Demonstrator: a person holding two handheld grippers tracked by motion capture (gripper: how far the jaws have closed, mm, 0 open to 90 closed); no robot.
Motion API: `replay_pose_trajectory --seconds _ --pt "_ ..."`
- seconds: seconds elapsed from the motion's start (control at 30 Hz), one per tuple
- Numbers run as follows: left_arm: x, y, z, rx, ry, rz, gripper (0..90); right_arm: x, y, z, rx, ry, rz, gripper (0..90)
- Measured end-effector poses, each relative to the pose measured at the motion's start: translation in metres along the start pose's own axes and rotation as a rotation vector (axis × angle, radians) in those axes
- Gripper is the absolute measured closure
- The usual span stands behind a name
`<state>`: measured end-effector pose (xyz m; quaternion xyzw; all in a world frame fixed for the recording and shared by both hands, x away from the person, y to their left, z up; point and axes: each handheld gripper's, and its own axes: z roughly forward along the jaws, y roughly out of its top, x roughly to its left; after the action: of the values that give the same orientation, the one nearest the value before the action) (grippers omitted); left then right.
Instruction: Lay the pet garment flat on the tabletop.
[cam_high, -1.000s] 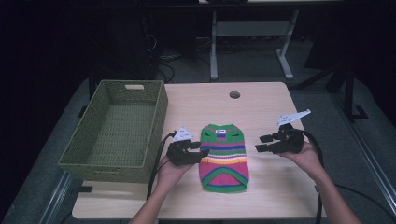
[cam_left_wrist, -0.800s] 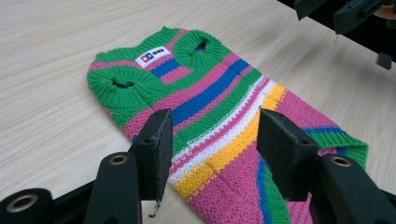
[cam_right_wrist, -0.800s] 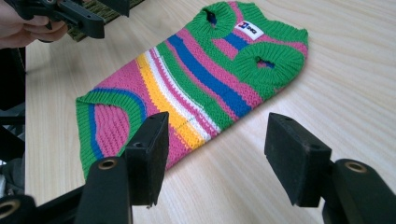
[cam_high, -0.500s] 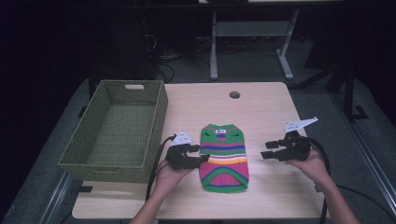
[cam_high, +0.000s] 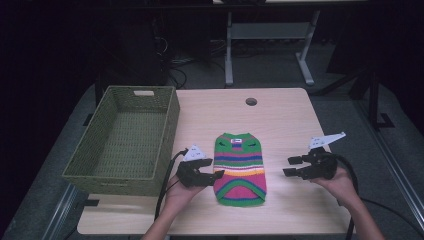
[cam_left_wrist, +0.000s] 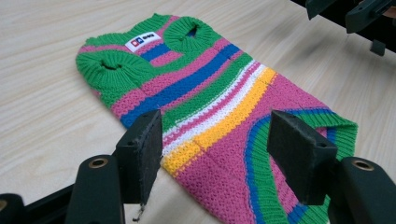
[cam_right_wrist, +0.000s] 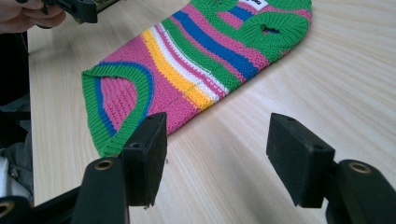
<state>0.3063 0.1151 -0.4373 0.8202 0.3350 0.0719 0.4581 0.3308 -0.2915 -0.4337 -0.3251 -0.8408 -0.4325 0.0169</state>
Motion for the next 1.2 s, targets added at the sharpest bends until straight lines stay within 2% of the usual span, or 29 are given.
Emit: replay_pose_trajectory --seconds 0.27,0.5,0.9,1.2 --pt "-0.004 -0.003 -0.003 0.004 0.006 0.013 31.2 0.002 -0.013 -0.005 0.001 -0.016 0.009 34.8" --pt "-0.006 -0.006 -0.007 0.007 0.004 0.007 28.1 0.002 -0.024 -0.007 0.003 -0.023 0.023 32.8" --pt "-0.007 -0.015 -0.014 0.012 0.003 0.004 27.4 0.004 -0.04 -0.021 -0.029 -0.053 0.041 31.3" --pt "-0.008 -0.021 -0.02 0.011 0.013 0.006 27.4 0.005 -0.055 -0.028 -0.028 -0.078 0.065 30.2"
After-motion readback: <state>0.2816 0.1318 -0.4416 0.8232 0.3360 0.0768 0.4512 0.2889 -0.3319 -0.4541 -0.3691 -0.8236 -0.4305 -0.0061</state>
